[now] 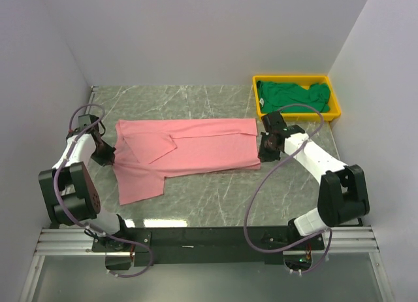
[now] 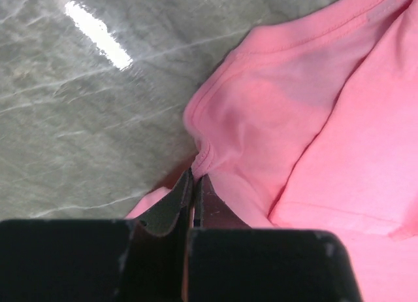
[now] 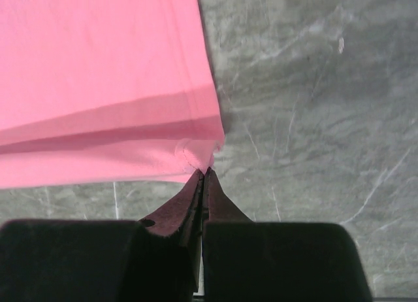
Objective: Fold and stack the t-shirts
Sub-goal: Fold the tshirt
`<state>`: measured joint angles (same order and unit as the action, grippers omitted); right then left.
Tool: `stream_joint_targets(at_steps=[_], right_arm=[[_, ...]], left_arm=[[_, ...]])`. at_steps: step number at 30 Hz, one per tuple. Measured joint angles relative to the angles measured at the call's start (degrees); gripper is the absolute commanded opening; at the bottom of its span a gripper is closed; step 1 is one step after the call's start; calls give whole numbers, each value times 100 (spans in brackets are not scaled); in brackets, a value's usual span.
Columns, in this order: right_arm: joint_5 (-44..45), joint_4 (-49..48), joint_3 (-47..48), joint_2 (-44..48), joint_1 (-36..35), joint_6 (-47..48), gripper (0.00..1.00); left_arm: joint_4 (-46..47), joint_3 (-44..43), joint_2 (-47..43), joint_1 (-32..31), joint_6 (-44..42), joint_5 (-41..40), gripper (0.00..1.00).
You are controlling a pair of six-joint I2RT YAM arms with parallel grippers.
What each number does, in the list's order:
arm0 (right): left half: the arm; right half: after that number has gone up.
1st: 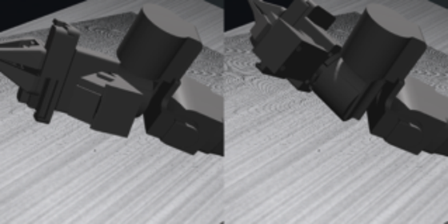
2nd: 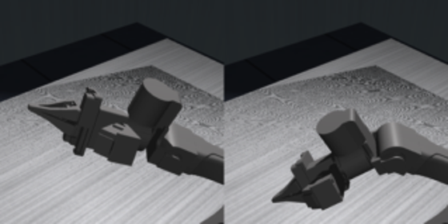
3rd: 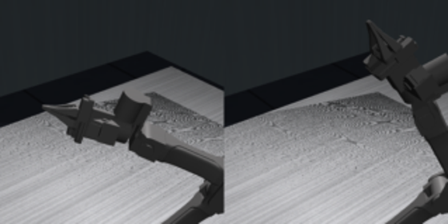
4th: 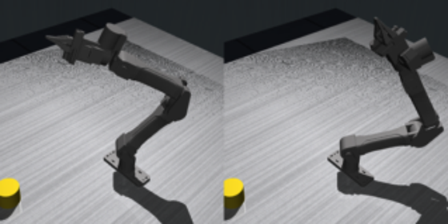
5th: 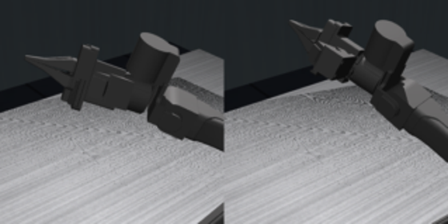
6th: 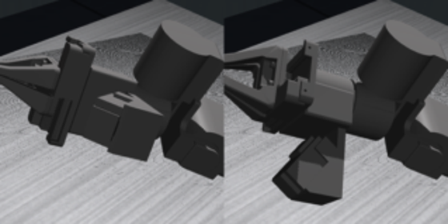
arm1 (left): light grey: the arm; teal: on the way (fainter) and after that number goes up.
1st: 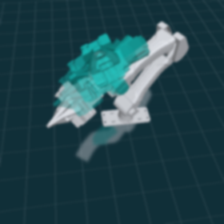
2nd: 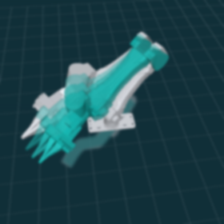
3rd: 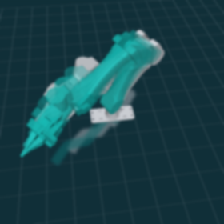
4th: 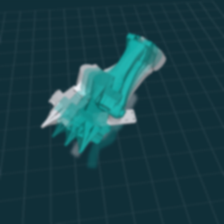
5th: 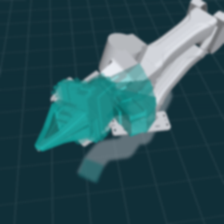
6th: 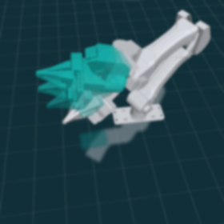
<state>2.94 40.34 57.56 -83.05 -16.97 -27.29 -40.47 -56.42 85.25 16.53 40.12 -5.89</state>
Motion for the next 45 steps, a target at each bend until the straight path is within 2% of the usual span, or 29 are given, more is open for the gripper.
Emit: stream_joint_targets(at_steps=[11, 20, 45], right_arm=[[-149, -79, 625, -992, 254, 149, 0], [-260, -166, 855, -1161, 433, 168, 0], [-243, -527, 1364, -1974, 555, 278, 0]], left_arm=[[-13, -511, 787, 0, 9, 205, 1], [-76, -885, 933, 4, 11, 280, 1], [114, -951, 1327, 90, 151, 352, 1]])
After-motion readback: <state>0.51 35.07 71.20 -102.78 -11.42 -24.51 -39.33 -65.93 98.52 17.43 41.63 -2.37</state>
